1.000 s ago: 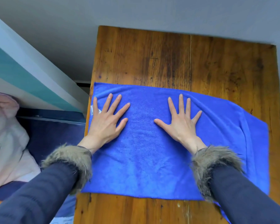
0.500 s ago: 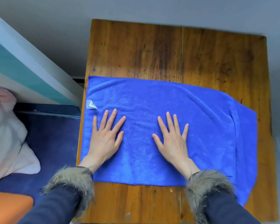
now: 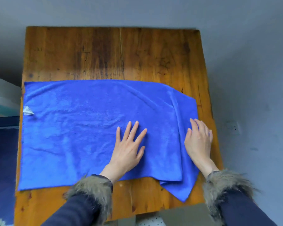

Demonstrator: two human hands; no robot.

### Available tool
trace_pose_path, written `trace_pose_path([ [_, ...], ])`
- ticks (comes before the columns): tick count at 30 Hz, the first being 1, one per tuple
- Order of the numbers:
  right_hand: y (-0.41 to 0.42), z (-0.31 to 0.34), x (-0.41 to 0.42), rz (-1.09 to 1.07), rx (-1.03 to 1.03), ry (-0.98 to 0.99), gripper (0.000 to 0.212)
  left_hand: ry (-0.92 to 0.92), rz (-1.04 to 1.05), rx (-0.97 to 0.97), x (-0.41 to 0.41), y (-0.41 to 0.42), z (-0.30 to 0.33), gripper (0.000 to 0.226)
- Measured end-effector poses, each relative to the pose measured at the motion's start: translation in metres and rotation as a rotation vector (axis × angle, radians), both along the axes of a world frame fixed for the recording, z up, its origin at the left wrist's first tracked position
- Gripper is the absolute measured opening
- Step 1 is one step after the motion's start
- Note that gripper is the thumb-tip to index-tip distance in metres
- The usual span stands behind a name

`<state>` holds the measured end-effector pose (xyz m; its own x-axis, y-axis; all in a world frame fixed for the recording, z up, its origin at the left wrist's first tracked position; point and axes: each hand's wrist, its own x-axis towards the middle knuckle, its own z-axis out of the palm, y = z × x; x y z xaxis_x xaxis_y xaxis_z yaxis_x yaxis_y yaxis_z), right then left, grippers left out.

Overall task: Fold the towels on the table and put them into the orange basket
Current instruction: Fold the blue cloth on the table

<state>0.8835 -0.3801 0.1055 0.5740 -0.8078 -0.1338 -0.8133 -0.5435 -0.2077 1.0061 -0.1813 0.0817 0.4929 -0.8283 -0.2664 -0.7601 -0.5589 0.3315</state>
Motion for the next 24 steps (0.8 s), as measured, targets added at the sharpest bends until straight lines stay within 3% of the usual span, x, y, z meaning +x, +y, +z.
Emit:
trace_pose_path([
  [4,-0.026,-0.018,-0.034,0.21,0.174,0.228,0.055,0.003,-0.04,0.089,-0.032,-0.045,-0.003,0.062],
  [6,-0.039,-0.028,-0.043,0.371,0.092,0.319,0.058,-0.032,-0.055,0.147,-0.037,-0.056,-0.007,0.074],
  [10,-0.085,-0.035,-0.037,0.418,0.012,0.345,0.059,-0.057,-0.059,0.196,-0.033,-0.059,-0.009,0.098],
  [14,-0.126,-0.031,-0.023,0.319,0.158,0.251,0.06,-0.032,-0.027,0.236,-0.034,-0.06,-0.005,0.099],
  [18,-0.128,-0.022,-0.023,0.018,0.318,-0.023,0.066,-0.007,0.007,0.305,-0.037,-0.067,0.001,0.096],
  [21,-0.122,-0.02,-0.034,-0.037,0.21,-0.078,0.048,0.017,0.023,0.355,-0.039,-0.075,0.009,0.095],
  [24,-0.119,-0.018,-0.044,-0.134,0.252,-0.124,0.031,0.029,0.032,0.373,-0.043,-0.078,0.014,0.092],
])
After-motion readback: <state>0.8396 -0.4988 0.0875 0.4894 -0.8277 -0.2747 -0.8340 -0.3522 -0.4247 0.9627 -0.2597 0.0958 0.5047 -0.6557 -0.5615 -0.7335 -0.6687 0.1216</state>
